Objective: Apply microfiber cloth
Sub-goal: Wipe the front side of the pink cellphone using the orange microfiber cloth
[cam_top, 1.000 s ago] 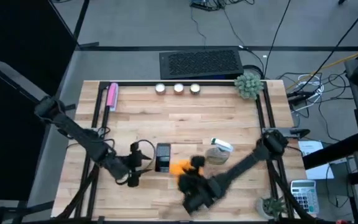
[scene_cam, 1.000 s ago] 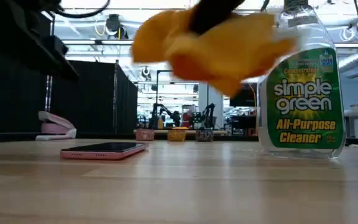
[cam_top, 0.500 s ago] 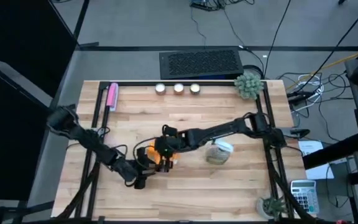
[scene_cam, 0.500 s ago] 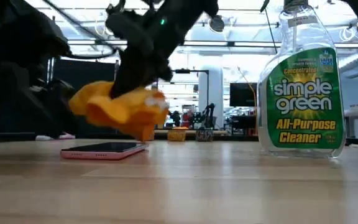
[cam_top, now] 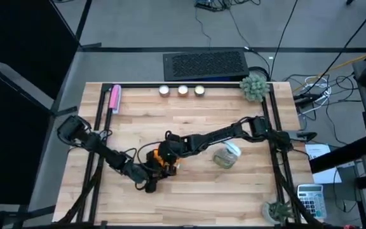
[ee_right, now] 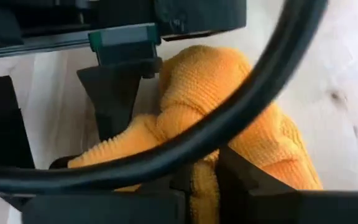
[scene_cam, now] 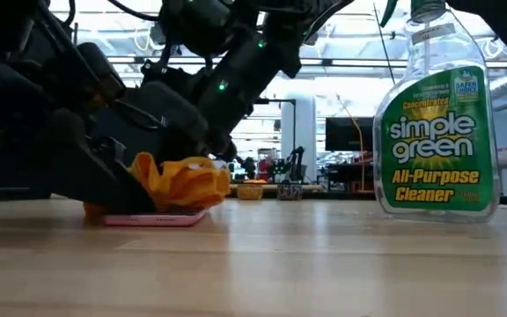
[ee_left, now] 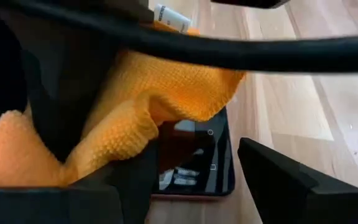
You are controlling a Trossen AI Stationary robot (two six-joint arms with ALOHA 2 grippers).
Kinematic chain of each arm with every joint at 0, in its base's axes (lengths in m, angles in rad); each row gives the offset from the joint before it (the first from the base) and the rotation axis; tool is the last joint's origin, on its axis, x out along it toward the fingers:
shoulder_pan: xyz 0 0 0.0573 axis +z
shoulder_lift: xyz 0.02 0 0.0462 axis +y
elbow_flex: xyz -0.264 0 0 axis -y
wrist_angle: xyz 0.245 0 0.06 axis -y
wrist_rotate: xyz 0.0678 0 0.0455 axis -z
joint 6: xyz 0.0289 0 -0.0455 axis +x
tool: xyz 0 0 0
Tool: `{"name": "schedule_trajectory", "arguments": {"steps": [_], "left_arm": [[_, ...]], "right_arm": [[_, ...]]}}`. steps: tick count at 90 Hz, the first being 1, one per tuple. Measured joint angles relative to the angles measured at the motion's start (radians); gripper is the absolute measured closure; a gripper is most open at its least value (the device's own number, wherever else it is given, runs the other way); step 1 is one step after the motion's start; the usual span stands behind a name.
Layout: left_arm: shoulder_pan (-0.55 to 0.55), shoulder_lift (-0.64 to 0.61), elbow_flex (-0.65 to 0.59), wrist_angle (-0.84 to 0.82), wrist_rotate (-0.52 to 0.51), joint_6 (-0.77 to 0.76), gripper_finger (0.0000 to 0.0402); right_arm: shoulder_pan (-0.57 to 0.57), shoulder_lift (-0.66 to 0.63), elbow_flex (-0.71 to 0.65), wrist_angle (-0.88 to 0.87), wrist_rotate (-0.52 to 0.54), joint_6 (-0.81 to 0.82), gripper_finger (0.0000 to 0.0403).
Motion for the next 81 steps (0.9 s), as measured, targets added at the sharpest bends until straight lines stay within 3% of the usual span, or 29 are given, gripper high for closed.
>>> {"name": "schedule_trajectory", "arguments": {"steps": [15,27,46,59,81], "left_arm": [[-0.005,0.006,-0.001,0.025,0.007,-0.003,0.0187],[-0.007,0.008,-0.001,0.035,0.029,-0.005,0.0187],[-0.003,0.008,-0.003,0.039,0.029,0.001,0.0187],[-0.004,0.006,-0.006,0.048,0.029,0.019,0.0187],[-0.005,0.005,-0.008,0.044,0.013,0.018,0.0187]], "right_arm": [[-0.079,-0.005,-0.002,-0.036,0.129,-0.019,0.038],[-0.087,-0.044,0.009,-0.126,0.097,-0.016,0.038],[0.038,-0.147,0.018,-0.166,0.053,-0.001,0.038],[0.077,-0.06,0.014,-0.13,0.027,0.03,0.038],[0.009,0.029,0.019,0.036,0.05,-0.01,0.038]]}}
